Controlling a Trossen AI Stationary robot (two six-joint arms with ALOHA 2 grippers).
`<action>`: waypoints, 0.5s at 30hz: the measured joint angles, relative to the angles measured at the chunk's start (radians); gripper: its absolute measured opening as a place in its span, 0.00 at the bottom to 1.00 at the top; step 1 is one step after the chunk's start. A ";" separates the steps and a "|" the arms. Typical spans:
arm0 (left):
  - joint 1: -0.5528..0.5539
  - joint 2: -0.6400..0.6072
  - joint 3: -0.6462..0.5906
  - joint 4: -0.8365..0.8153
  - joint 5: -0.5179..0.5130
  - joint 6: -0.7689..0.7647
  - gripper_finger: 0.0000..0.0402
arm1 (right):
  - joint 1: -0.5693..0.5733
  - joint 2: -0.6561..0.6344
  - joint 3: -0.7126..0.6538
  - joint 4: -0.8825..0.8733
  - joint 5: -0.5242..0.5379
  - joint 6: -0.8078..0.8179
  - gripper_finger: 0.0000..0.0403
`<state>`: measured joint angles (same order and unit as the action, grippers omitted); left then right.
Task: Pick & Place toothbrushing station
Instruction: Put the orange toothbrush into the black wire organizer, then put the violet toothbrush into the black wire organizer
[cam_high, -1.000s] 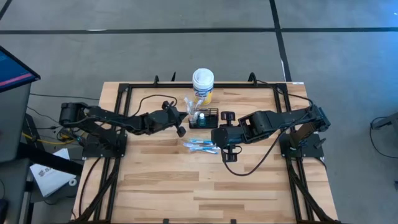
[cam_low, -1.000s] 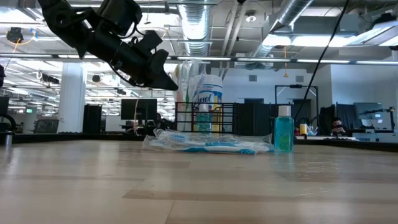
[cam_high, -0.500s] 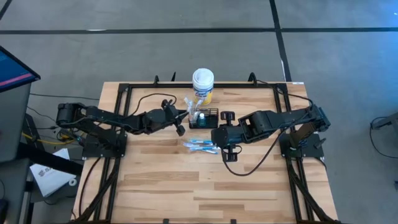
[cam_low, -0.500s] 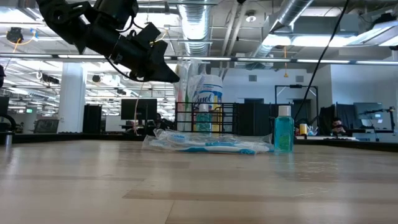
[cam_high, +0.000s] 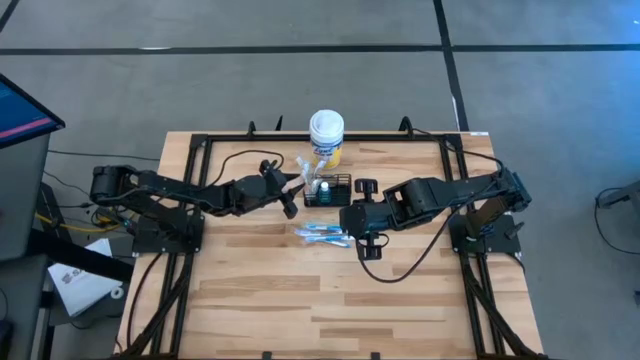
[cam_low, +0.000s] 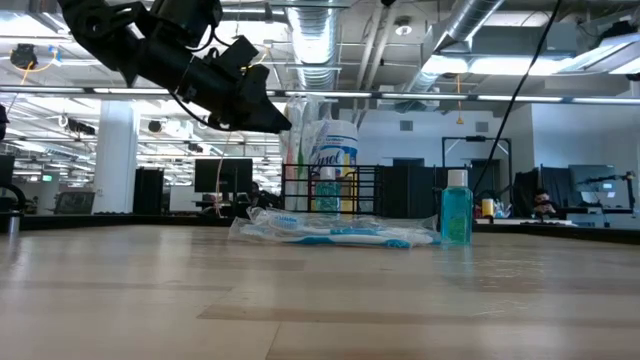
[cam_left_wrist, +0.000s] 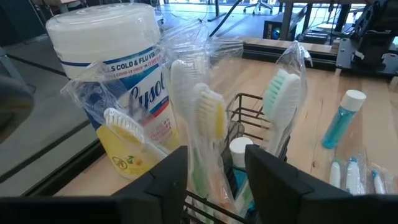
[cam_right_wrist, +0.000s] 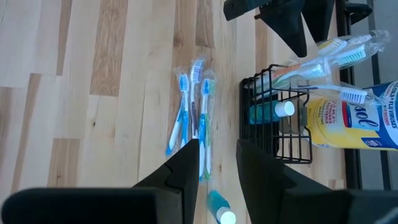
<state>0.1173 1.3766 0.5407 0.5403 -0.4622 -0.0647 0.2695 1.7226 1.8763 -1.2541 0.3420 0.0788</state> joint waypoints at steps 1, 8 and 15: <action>0.000 -0.001 0.000 0.000 0.000 0.000 0.39 | 0.000 0.000 0.000 0.000 0.000 0.000 0.24; 0.000 -0.001 0.000 -0.002 0.000 0.000 0.43 | 0.000 0.000 0.000 -0.001 0.000 0.000 0.24; 0.000 -0.028 0.000 -0.065 0.000 0.000 0.45 | 0.000 0.000 0.000 -0.002 0.000 0.000 0.24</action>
<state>0.1173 1.3486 0.5404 0.4755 -0.4624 -0.0643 0.2695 1.7226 1.8763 -1.2560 0.3420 0.0788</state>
